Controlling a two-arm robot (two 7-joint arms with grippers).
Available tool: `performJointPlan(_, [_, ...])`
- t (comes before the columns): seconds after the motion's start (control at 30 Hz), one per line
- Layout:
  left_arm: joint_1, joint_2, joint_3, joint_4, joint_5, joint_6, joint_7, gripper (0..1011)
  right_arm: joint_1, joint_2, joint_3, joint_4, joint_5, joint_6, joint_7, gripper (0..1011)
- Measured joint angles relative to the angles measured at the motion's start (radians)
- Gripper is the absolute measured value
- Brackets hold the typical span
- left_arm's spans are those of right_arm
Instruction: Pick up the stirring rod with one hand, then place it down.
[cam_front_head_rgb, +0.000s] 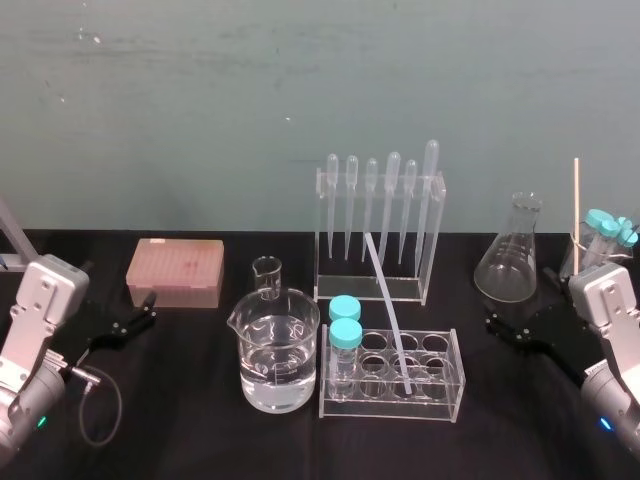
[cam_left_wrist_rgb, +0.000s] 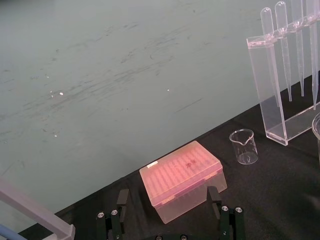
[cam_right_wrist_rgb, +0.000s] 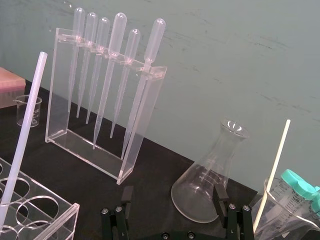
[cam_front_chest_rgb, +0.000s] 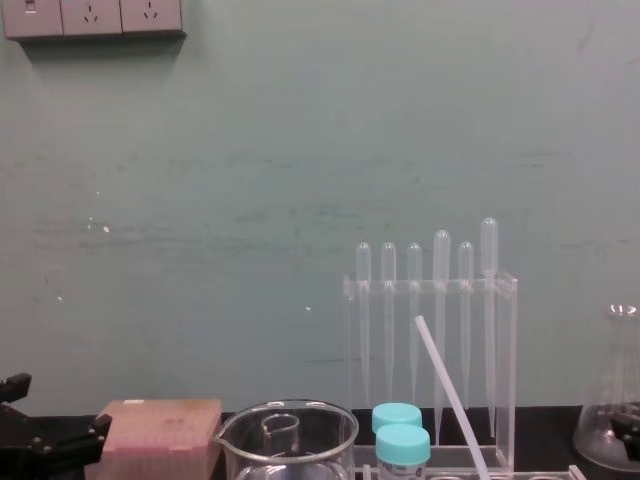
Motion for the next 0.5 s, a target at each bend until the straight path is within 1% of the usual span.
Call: performJointPlan(0.5, [0.000, 0.000, 0.000, 0.000, 0.000, 0.000, 0.000, 1000, 0.000, 0.000, 0.000, 0.000, 0.000, 0.000, 0.000, 1003])
